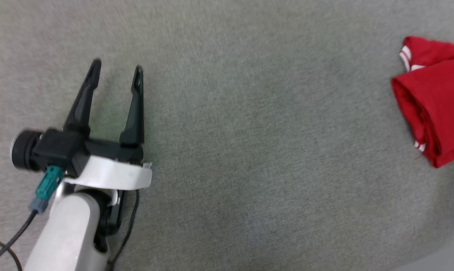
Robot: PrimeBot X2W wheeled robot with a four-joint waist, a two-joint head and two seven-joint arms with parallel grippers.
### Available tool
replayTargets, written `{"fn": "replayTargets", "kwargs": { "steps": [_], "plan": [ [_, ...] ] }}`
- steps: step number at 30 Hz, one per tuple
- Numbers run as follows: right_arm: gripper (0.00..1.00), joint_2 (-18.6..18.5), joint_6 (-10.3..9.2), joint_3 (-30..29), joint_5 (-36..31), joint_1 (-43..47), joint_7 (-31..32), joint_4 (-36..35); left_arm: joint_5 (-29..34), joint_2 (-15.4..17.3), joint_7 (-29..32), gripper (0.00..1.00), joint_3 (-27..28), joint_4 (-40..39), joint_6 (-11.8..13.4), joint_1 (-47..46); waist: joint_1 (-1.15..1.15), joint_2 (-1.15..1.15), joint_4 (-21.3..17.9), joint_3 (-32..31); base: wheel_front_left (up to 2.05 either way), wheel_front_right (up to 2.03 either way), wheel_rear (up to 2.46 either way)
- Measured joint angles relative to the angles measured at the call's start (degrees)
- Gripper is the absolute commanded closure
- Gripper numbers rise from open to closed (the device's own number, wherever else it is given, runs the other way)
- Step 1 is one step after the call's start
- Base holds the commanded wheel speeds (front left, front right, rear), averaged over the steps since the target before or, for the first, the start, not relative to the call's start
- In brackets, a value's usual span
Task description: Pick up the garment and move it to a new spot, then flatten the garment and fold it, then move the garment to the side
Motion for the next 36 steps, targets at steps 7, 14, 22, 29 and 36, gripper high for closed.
{"fn": "replayTargets", "kwargs": {
  "steps": [7,14,22,29,36],
  "plan": [
    [0.00,2.1,0.00,3.5,-0.6,9.6,-4.5,-10.2,-3.0,-2.3,-3.0,0.00,0.9,4.7,1.3,6.2,-0.01,0.00,1.0,-8.1,0.00,0.00,0.00],
    [0.00,8.8,0.00,7.6,0.5,22.5,-9.0,-23.2,-4.9,-4.9,-5.0,0.00,1.6,8.6,1.8,11.2,-0.01,0.00,5.4,-16.6,0.00,0.00,0.00],
    [0.00,14.1,0.00,12.1,2.1,30.6,-9.0,-31.9,-5.4,-5.8,-5.7,0.00,2.6,12.0,1.6,13.9,-0.01,0.00,11.4,-21.8,0.00,0.00,0.00],
    [0.00,16.4,0.00,13.4,2.5,37.1,-7.2,-38.3,-5.2,-5.3,-5.8,0.00,4.2,13.9,1.3,18.3,-0.01,0.00,15.0,-26.3,0.00,0.00,0.00],
    [0.00,17.0,0.00,14.9,2.6,43.1,-4.9,-41.9,-4.3,-5.6,-5.8,0.00,5.4,14.3,0.9,23.4,-0.02,0.00,15.5,-30.5,0.00,0.00,0.00]
  ]
}}
